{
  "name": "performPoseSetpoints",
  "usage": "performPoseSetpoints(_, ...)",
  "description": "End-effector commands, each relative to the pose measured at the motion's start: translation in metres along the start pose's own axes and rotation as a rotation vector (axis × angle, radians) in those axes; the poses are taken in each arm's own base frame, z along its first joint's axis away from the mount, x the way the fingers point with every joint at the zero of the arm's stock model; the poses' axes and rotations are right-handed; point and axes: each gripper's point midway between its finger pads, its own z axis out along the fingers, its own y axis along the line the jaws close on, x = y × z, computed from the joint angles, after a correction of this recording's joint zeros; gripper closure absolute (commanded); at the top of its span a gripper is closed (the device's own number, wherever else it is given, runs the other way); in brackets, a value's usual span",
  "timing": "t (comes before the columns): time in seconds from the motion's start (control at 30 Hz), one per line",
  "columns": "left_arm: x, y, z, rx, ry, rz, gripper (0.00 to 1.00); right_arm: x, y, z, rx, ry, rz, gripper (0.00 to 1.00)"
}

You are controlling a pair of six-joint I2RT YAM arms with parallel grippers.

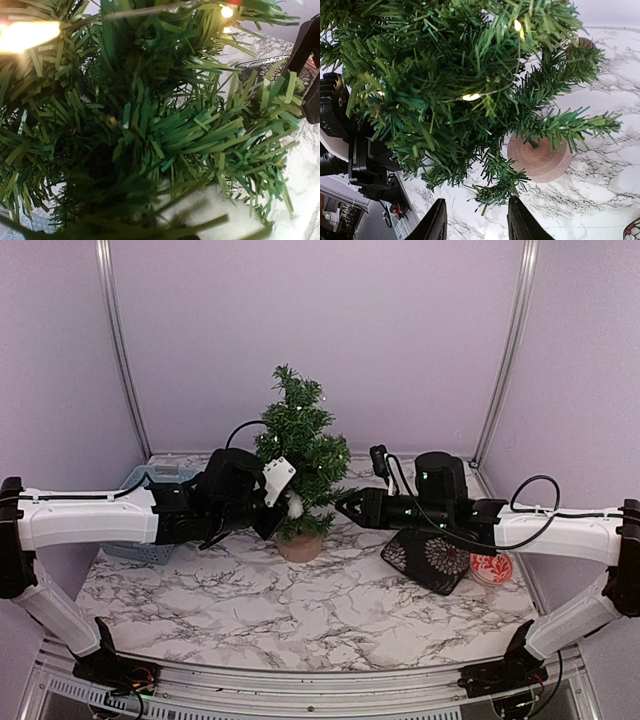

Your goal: Decorate the small christmas tree

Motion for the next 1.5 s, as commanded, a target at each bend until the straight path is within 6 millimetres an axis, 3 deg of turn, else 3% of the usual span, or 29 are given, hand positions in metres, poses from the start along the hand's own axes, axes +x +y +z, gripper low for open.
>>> performPoseSetpoints(0.0, -0.012, 0.013, -0.013, -0.027, -0.022, -0.028, 0.82, -0.017, 0.016, -0.002, -0.033, -0.040, -0.025, 0.60)
performPoseSetpoints(0.13, -0.018, 0.019, -0.029, -0.034, -0.049, -0.050, 0.67, -0.016, 0.016, -0.002, -0.029, -0.037, -0.029, 0.60)
performPoseSetpoints(0.4, -0.025, 0.030, -0.063, -0.032, -0.097, -0.085, 0.54, -0.016, 0.007, -0.004, 0.009, -0.042, -0.041, 0.60)
performPoseSetpoints(0.53, -0.022, 0.035, -0.078, -0.031, -0.117, -0.111, 0.45, -0.016, -0.010, -0.006, 0.036, -0.050, -0.012, 0.60)
performPoseSetpoints(0.73, -0.019, 0.047, -0.101, -0.051, -0.156, -0.230, 0.42, -0.001, -0.059, -0.002, 0.094, -0.048, 0.098, 0.61)
performPoseSetpoints(0.9, 0.002, 0.070, -0.115, -0.100, -0.172, -0.455, 0.41, 0.011, -0.079, 0.013, 0.107, -0.030, 0.151, 0.62)
performPoseSetpoints(1.13, 0.048, 0.109, -0.133, -0.196, -0.179, -0.735, 0.39, 0.026, -0.100, 0.046, 0.090, -0.029, 0.267, 0.64)
performPoseSetpoints(1.47, 0.092, 0.149, -0.144, -0.296, -0.106, -0.912, 0.39, 0.038, -0.125, 0.089, 0.065, -0.054, 0.397, 0.67)
